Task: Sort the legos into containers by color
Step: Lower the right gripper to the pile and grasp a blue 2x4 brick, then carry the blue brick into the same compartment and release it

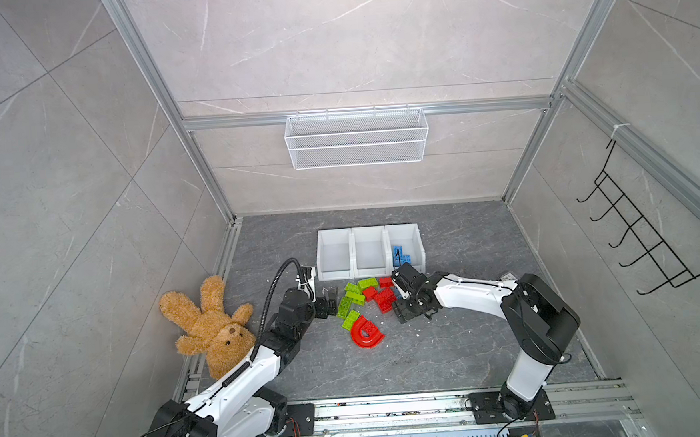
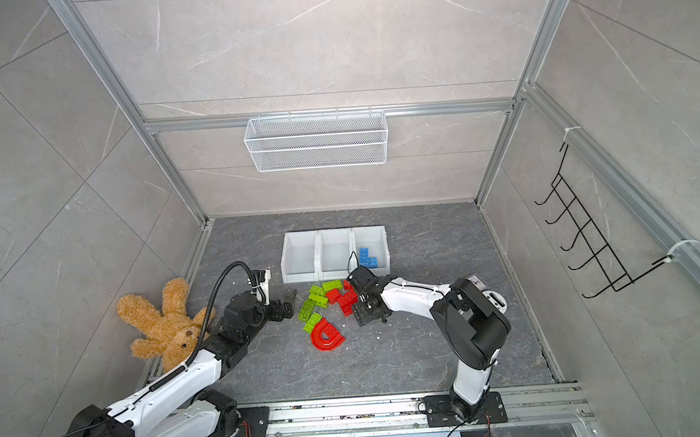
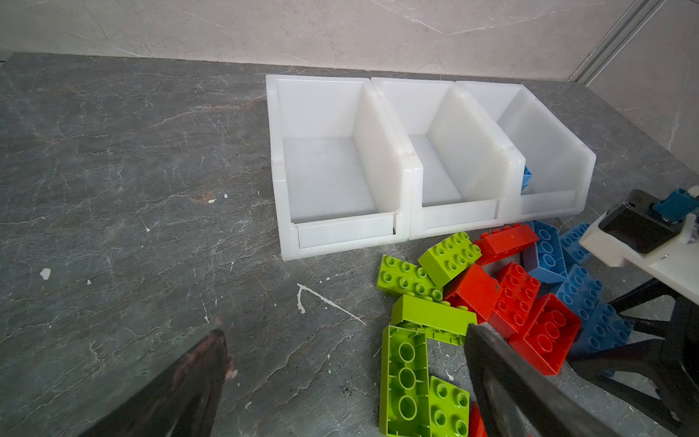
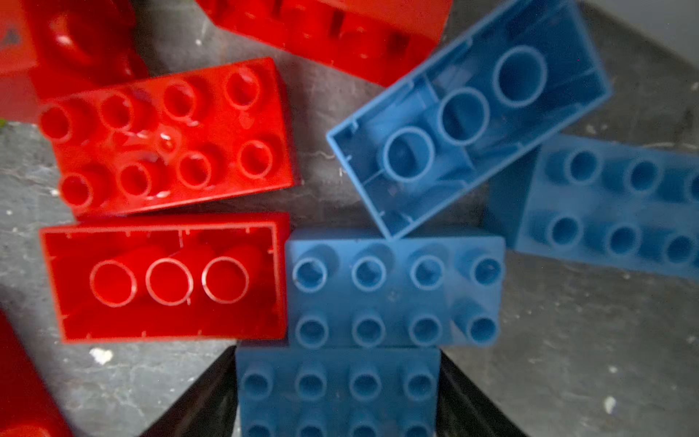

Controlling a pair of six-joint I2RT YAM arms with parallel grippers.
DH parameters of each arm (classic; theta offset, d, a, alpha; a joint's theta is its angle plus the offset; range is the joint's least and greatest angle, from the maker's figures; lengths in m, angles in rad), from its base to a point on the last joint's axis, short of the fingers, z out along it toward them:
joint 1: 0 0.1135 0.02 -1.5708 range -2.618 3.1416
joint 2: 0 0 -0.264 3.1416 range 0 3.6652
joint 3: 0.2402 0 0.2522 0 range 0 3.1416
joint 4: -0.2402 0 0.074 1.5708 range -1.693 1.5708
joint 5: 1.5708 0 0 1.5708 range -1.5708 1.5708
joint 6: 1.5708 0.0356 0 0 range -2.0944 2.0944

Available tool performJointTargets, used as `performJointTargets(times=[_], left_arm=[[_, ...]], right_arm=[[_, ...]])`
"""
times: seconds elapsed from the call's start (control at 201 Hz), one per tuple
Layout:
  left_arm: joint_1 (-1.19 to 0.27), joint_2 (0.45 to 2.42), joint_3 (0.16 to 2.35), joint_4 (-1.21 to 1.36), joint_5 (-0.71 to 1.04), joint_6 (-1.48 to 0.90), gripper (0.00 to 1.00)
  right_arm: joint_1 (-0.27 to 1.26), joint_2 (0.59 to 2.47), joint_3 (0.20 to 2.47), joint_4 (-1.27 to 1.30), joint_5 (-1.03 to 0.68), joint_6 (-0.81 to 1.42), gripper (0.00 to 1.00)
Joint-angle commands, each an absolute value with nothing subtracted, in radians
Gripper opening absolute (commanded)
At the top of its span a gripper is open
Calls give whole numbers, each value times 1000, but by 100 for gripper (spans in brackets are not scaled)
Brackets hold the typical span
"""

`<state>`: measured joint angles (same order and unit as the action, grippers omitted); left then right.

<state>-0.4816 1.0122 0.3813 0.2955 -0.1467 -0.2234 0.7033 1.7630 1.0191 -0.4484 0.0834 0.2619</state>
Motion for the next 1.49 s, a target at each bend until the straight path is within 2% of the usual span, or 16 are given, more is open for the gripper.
performJointTargets(times=[0.0,0.254,0.573,1.115,1.314,1.484], left_arm=[[-477,999,388,333,-143,-202,99],[-477,998,387,330,-144,-203,100],[-476,997,389,331,-134,-212,99],[-477,948,367,347,-66,-257,100],[-477,968,389,325,-68,-255,100],[-477,975,369,343,-89,-240,99]], right_arm=[[712,1771,1024,-460,95,256,77],[719,1771,1009,-441,105,272,74],[719,1582,946,-424,117,308,67],[729,1395,961,-494,136,352,65],[681,1493,1151,-493,138,278,66],[580,1717,1426,-543,78,225,63]])
